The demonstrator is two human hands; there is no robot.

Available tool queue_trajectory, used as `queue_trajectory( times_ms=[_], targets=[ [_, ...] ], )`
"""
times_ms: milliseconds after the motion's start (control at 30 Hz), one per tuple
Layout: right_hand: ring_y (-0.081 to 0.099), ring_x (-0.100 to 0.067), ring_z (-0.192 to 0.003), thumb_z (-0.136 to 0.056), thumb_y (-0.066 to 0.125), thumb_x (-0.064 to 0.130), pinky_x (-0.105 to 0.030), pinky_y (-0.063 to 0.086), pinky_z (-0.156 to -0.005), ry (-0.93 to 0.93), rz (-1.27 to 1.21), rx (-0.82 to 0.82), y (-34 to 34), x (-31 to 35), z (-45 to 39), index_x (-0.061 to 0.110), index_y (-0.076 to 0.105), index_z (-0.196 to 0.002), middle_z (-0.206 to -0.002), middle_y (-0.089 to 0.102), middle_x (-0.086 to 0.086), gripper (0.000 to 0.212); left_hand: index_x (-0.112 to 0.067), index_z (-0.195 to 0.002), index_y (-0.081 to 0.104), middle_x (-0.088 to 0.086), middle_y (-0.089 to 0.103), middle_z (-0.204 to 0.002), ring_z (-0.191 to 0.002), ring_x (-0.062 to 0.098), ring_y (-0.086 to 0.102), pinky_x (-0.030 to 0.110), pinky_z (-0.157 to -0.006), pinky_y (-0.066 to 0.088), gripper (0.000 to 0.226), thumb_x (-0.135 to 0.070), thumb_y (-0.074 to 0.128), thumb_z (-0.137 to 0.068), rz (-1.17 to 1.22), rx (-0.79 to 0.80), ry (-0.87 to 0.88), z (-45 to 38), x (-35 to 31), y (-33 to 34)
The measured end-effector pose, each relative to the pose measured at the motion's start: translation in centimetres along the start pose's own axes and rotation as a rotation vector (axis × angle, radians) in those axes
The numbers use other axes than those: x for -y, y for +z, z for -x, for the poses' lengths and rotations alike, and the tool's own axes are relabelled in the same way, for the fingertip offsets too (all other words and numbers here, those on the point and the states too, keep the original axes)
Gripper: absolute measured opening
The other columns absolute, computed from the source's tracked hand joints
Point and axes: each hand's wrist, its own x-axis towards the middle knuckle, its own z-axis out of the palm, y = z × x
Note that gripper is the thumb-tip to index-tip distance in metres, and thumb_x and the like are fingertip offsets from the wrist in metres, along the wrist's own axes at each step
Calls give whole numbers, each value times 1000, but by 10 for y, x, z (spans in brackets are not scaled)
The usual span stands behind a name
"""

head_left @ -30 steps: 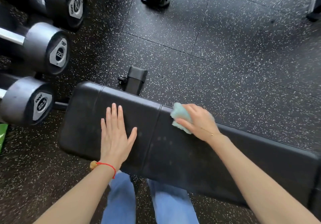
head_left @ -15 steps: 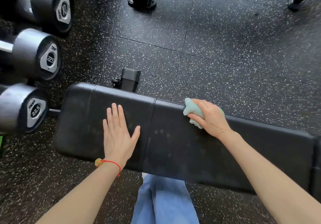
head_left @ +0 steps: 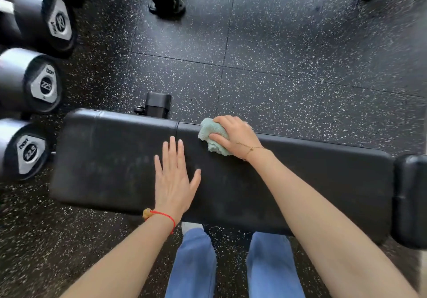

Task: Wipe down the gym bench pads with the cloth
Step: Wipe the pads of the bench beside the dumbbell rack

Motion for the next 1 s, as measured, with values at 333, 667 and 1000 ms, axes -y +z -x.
queue_trajectory(
  times_ms=[333, 667, 1000],
  targets=[
    [50, -18, -115, -94, 53, 50, -36, 36, -97, -5, 28, -29, -69, -149, 105, 22, 53, -127, -127, 56, 7, 43, -11, -156, 6, 9, 0, -164, -151, 26, -2, 52, -121, 13, 75, -55, 20, -96, 13, 3, 83, -1, -132, 18],
    [46, -18, -113, -90, 44, 61, -31, 37, -97, 166, 17, -56, -142, -308, 222, 22, 50, -129, -124, 52, 6, 56, -7, -154, 14, 15, 4, -163, -151, 29, 1, 54, -120, 12, 71, -46, 28, -97, 9, -99, 123, 8, -278, 53],
    [47, -24, -103, -96, 46, 43, -33, 38, -94, -28, -26, -281, -114, -313, 218, 9, 54, -119, -112, 53, -7, 41, -9, -154, 20, 11, 14, -162, -151, 29, 5, 55, -120, 10, 68, -39, 35, -95, 68, -316, 177, 8, -288, 86]
  ],
)
